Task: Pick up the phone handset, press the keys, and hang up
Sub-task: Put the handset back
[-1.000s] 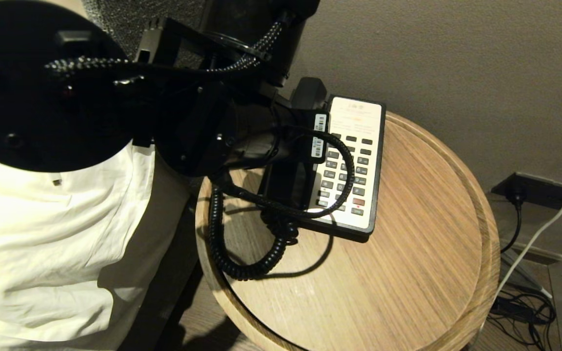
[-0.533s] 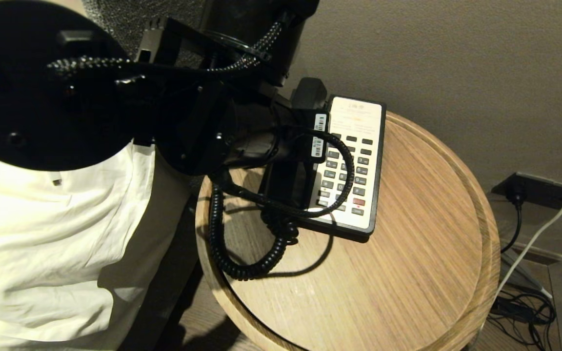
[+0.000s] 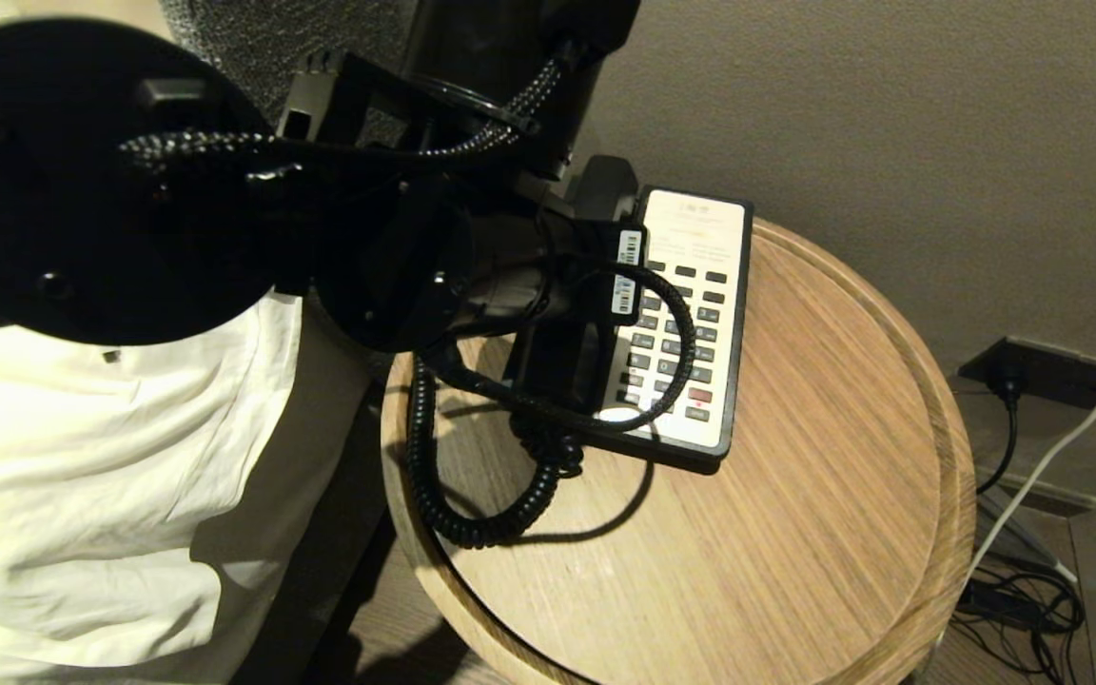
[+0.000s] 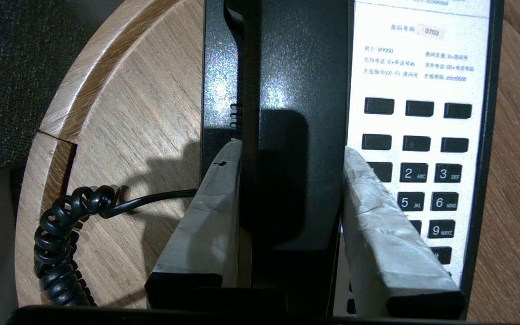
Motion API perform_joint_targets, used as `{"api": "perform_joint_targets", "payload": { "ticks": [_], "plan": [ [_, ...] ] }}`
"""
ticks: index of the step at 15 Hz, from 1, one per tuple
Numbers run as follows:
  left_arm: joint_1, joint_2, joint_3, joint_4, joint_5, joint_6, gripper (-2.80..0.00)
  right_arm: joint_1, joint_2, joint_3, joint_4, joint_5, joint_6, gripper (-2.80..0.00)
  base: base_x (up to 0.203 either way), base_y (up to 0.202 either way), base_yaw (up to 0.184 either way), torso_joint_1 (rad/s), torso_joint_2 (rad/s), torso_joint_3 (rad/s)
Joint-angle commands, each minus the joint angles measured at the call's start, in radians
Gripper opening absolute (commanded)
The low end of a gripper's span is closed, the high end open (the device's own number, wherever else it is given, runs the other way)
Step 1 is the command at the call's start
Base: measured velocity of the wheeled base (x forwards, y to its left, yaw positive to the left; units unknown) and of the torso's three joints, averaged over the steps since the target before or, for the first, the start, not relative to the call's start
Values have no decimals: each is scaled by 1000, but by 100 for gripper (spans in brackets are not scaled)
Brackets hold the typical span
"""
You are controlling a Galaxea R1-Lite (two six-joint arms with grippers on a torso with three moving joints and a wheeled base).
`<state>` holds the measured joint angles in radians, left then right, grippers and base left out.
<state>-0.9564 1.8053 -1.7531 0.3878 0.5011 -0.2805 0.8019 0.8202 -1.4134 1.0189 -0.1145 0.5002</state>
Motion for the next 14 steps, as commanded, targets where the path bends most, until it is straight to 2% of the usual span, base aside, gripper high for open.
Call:
{"api": "perform_joint_targets", "payload": {
  "ticks": [1,7,14],
  "plan": [
    [-3,5,3,2,2,3,0,0,-1,5,6,-1,2,-280,0,0,0,0,0,0],
    [-7,3,0,-12,4,1,0,0,-6,17,6,-1,3,-280,0,0,0,0,0,0],
    [-8,-72,-5,-13,-3,0,0,2,-10,79,2,0,0,-280,0,0,0,0,0,0]
  ]
}}
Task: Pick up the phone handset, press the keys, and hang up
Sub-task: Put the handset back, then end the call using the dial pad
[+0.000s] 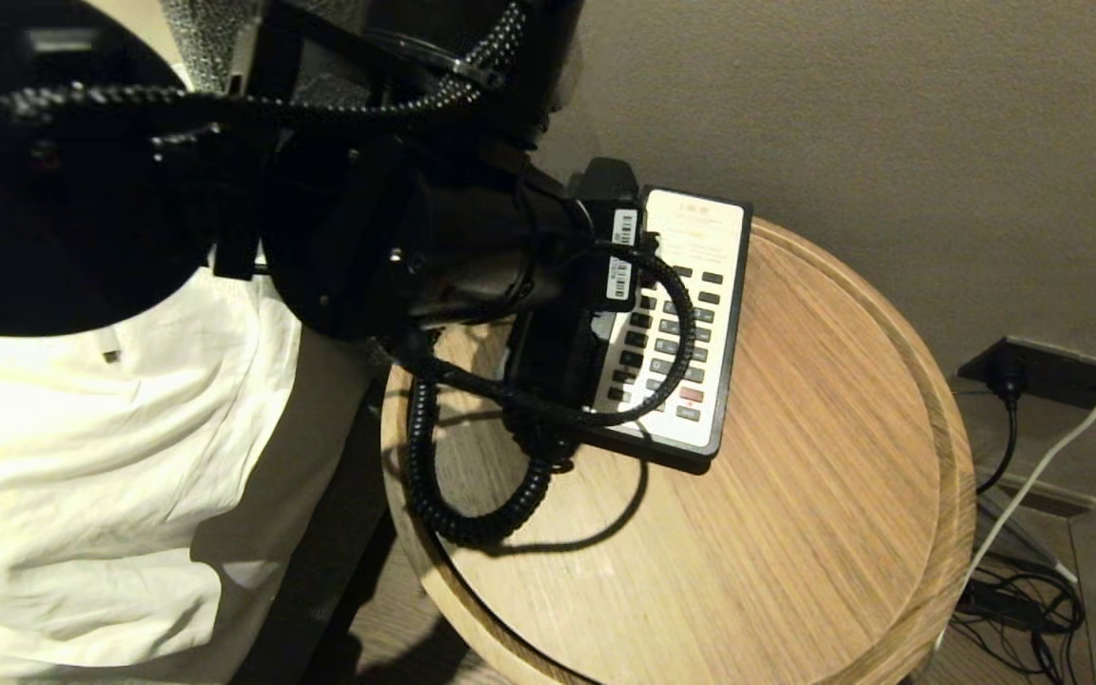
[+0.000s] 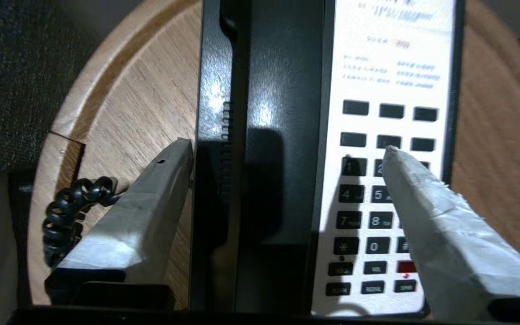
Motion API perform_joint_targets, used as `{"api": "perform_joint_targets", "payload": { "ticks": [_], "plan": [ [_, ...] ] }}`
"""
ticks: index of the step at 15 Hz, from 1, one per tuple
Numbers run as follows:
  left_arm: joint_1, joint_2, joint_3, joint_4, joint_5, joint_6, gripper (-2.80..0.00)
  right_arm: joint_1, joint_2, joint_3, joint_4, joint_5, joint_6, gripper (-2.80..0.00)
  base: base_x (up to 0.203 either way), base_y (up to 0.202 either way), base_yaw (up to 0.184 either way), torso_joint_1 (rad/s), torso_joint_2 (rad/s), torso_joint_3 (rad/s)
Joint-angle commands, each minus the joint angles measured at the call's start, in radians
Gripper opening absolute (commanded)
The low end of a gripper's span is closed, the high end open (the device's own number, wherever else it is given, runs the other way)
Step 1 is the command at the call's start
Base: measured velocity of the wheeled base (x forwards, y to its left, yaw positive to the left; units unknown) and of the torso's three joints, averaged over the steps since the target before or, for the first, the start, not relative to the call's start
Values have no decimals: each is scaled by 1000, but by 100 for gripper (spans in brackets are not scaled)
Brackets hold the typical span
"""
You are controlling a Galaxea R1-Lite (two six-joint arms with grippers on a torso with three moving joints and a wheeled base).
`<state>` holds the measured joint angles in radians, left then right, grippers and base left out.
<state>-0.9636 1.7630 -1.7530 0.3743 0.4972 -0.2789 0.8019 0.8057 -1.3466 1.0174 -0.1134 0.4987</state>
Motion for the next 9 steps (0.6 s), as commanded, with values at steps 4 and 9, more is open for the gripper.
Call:
{"api": "perform_joint_targets", "payload": {
  "ticks": [4,9],
  "plan": [
    [-24,-113,2,5,-10,-19,-280,0,32,43,-9,-2,-1,-280,0,0,0,0,0,0],
    [-46,-270,17,63,-62,-133,-280,2,165,47,-58,7,-5,-280,0,0,0,0,0,0]
  ]
}}
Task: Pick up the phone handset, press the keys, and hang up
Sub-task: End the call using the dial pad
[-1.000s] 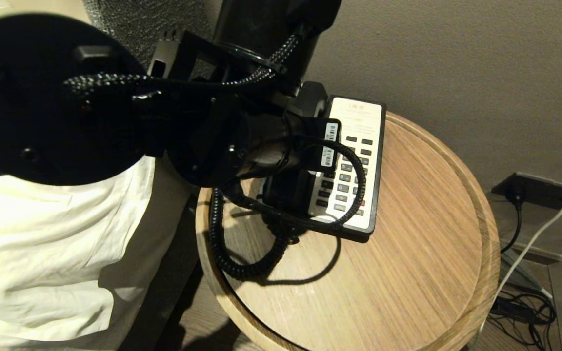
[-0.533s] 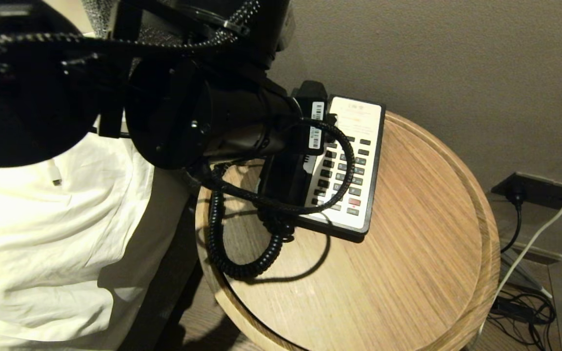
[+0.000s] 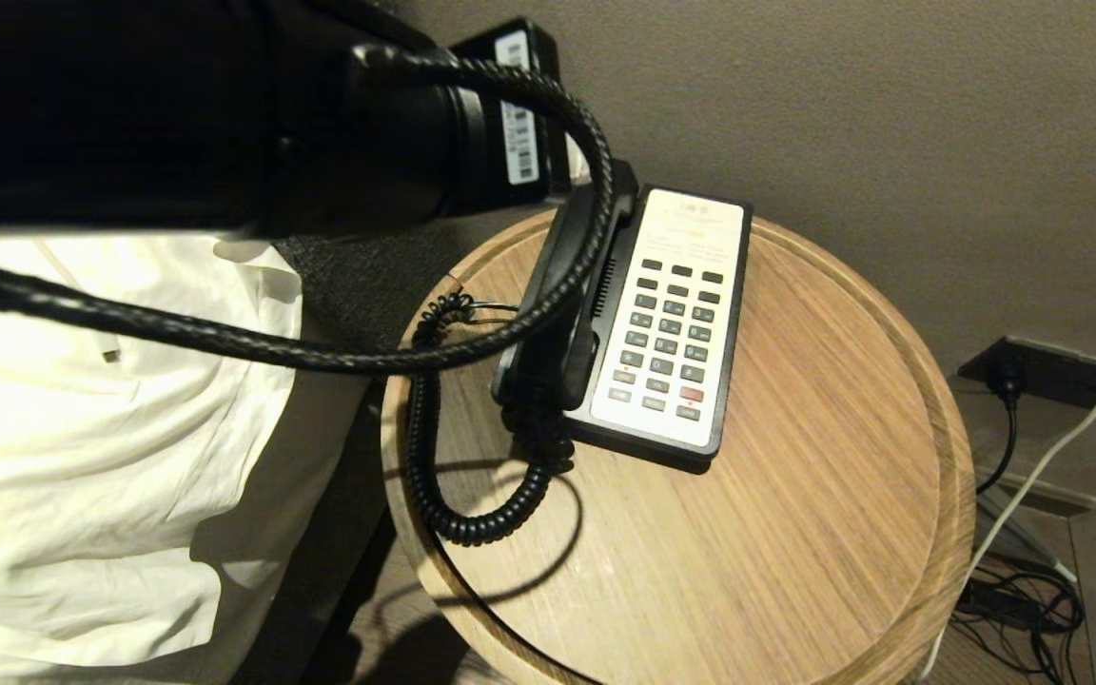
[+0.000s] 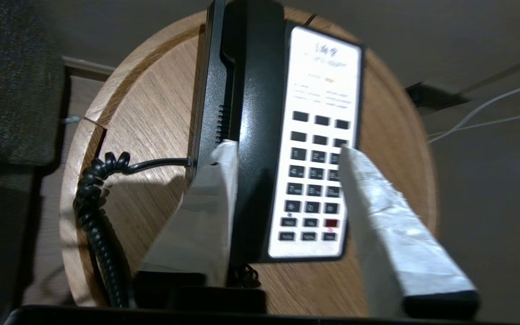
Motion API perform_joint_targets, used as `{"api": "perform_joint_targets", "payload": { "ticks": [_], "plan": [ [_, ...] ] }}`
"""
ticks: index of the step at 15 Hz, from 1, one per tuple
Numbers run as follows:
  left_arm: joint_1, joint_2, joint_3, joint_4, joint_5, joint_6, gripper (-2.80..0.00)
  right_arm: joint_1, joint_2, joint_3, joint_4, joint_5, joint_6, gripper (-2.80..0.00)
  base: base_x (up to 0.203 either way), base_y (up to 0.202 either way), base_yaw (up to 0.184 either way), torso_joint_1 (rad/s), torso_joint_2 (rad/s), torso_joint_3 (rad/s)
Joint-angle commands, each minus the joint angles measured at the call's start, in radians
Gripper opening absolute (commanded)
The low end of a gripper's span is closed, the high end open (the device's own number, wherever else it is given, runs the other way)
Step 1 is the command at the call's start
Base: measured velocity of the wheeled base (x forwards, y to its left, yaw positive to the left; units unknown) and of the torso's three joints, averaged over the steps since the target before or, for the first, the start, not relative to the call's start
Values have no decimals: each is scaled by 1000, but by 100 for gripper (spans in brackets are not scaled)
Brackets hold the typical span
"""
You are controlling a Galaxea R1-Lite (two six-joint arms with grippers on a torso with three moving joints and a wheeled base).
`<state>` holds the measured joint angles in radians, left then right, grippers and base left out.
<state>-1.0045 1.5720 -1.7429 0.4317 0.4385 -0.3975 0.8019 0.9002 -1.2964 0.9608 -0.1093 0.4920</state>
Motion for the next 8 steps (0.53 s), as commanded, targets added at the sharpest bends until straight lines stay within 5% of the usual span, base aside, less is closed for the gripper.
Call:
{"api": "perform_joint_targets", "payload": {
  "ticks": [1,8],
  "plan": [
    [-7,-112,26,13,-8,-27,-280,2,98,-6,-8,9,-3,-280,0,0,0,0,0,0],
    [-11,-308,140,30,-15,-47,-280,19,340,-72,-80,34,-24,-280,0,0,0,0,0,0]
  ]
}}
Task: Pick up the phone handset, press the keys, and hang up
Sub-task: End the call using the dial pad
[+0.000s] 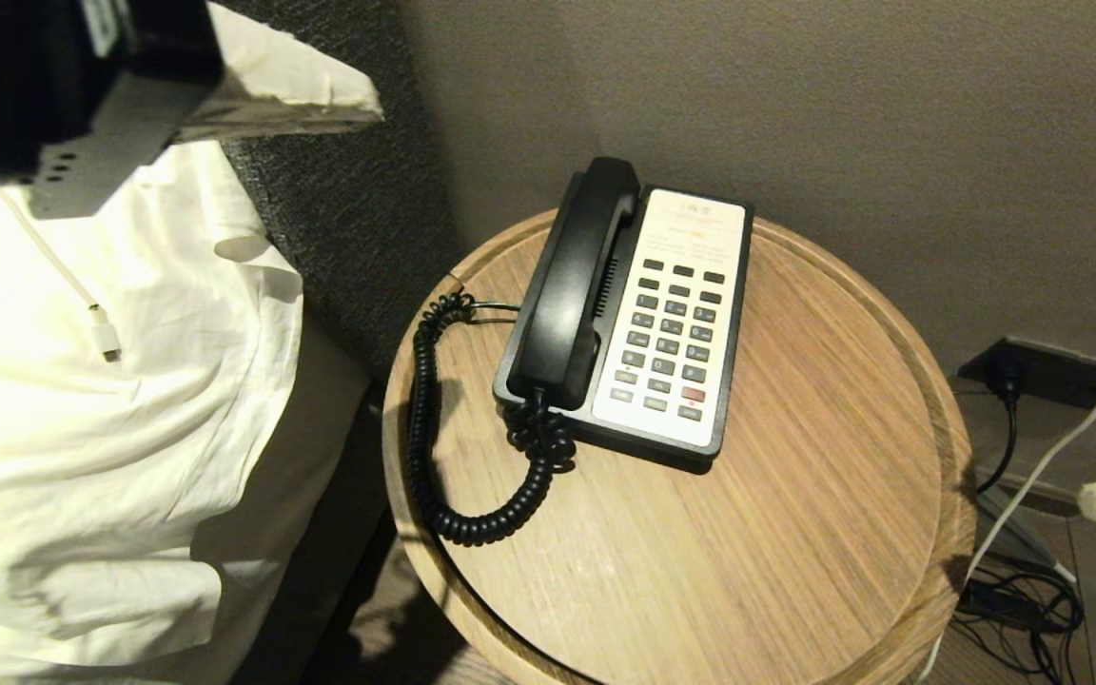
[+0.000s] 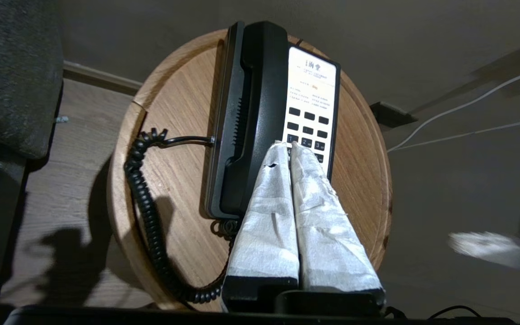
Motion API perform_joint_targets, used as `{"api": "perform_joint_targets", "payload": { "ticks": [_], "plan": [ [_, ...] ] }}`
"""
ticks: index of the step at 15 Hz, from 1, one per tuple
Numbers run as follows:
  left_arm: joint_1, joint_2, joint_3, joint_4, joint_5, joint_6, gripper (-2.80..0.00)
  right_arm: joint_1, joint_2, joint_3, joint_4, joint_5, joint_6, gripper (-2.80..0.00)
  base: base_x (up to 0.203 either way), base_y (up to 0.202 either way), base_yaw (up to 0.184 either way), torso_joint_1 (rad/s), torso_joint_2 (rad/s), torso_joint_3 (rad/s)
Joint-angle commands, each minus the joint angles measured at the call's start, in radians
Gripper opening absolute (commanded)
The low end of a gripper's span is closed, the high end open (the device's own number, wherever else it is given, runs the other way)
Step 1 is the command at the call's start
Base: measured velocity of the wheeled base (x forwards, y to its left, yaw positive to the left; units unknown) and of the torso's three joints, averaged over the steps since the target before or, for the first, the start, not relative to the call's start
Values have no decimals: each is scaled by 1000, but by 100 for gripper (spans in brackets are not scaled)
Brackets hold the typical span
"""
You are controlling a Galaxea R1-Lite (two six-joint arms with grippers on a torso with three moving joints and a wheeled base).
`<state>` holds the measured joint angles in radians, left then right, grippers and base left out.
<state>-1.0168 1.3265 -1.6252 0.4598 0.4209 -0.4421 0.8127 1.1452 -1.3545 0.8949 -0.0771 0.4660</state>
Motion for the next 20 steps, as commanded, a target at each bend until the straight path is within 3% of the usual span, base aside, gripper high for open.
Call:
{"api": "perform_joint_targets", "payload": {
  "ticks": [1,10,20],
  "plan": [
    [2,-87,47,1,3,-2,-280,15,139,-29,-47,3,2,-280,0,0,0,0,0,0],
    [3,-133,119,-4,-11,-1,-280,36,326,-79,-204,33,8,-280,0,0,0,0,0,0],
    [6,-144,133,-6,-17,-3,-280,49,413,-150,-246,54,8,-280,0,0,0,0,0,0]
  ]
}}
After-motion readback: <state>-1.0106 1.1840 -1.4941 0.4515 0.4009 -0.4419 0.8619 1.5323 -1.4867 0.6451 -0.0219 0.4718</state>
